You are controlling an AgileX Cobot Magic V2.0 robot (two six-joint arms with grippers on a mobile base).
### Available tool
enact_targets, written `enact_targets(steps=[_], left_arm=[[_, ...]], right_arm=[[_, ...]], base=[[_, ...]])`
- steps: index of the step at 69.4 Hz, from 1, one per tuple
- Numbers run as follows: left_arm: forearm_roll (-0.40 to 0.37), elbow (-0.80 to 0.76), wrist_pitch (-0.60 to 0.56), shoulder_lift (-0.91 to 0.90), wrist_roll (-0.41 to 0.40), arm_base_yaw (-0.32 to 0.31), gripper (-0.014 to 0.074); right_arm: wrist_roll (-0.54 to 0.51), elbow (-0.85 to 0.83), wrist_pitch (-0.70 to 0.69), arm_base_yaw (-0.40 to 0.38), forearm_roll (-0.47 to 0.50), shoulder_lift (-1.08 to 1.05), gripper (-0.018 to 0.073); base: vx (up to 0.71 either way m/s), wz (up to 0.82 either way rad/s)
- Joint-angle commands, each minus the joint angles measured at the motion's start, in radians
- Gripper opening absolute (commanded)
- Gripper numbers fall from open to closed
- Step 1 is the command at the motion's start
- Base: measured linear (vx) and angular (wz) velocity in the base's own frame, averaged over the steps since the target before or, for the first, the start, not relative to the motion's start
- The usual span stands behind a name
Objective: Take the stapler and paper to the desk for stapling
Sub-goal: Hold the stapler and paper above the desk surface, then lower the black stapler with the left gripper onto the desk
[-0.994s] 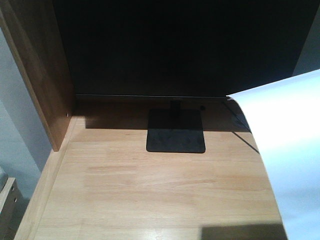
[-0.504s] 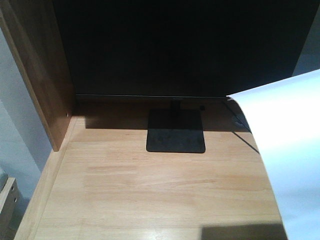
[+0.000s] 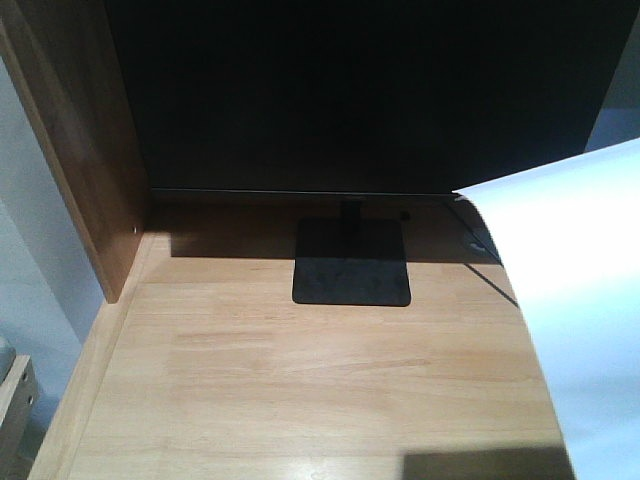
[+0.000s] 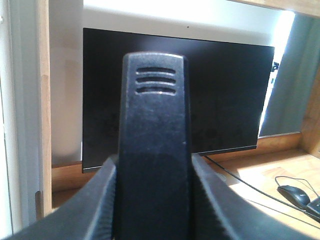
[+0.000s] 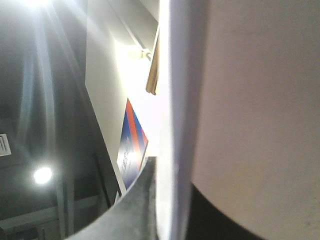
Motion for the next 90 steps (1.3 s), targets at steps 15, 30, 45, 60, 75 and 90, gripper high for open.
enact_targets(steps=[15, 30, 45, 60, 75, 90], left_arm=[[0.046, -0.024, -0.13, 0.136, -0.003, -0.004, -0.0006], [0.024, -0.024, -0.198, 0.322, 0.026, -0.004, -0.0006], [-0.178, -0.024, -0.309, 0.517, 0.292, -0.004, -0.0006], [-0.45, -0.024, -0.336, 0.699, 0.697, -0.004, -0.0006], [-0.688, -0.024, -0.347, 0.85, 1.107, -0.001, -0.0006], [-0.909, -0.024, -0.336, 0.98, 1.449, 0.039, -0.0006]], right_arm=[[-0.009, -0.032, -0.028, -0.008, 0.016, 0.011, -0.0008], [-0.009, -0.032, -0.028, -0.008, 0.016, 0.011, -0.0008], [-0.009, -0.032, -0.028, -0.008, 0.016, 0.011, -0.0008], [-0.009, -0.032, -0.027, -0.008, 0.016, 0.011, -0.0008], [-0.009, -0.032, -0.027, -0.008, 0.016, 0.011, -0.0008], [-0.009, -0.032, -0.027, -0.008, 0.016, 0.011, -0.0008]], base=[[0.0, 0.0], [0.0, 0.0], [0.0, 0.0], [0.0, 0.0], [0.0, 0.0], [0.0, 0.0]])
